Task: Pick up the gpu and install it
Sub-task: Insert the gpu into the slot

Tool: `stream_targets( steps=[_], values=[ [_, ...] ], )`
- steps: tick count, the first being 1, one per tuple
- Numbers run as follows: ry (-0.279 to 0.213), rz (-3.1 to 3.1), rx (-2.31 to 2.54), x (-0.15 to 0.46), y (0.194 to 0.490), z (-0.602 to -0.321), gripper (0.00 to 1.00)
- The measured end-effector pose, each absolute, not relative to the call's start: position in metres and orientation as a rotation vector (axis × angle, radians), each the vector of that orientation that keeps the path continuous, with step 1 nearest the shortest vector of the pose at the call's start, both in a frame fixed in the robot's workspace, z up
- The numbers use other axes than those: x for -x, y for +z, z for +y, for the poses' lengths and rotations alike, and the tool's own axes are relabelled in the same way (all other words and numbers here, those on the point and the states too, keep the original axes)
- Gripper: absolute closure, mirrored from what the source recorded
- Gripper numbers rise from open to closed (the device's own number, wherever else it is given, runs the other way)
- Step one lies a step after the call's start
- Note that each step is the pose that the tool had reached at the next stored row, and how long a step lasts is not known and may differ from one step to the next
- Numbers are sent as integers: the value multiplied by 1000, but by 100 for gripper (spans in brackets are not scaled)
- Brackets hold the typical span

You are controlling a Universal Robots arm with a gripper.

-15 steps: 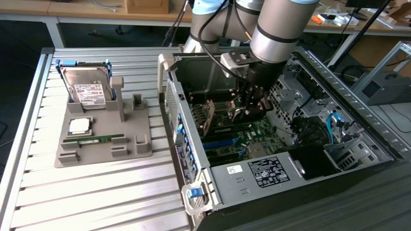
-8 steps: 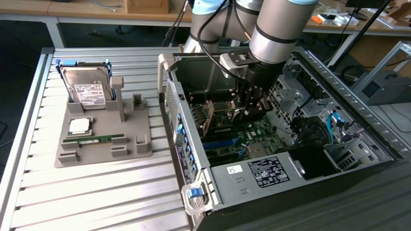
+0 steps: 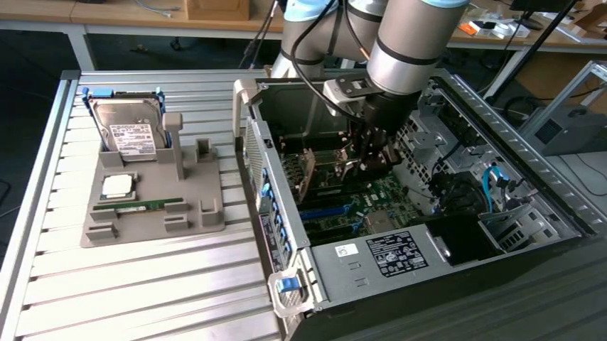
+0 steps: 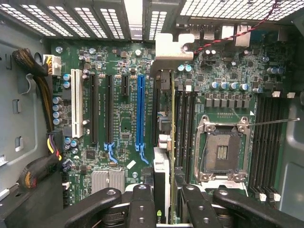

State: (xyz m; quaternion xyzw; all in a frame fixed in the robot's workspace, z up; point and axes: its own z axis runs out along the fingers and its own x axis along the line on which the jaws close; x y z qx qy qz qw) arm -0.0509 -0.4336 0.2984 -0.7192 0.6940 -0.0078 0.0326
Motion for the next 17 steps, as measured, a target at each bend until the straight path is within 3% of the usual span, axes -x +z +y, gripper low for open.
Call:
stream_targets(
  steps=[17],
  values=[
    [-24, 2136, 2214, 53, 296, -434, 73]
  ],
)
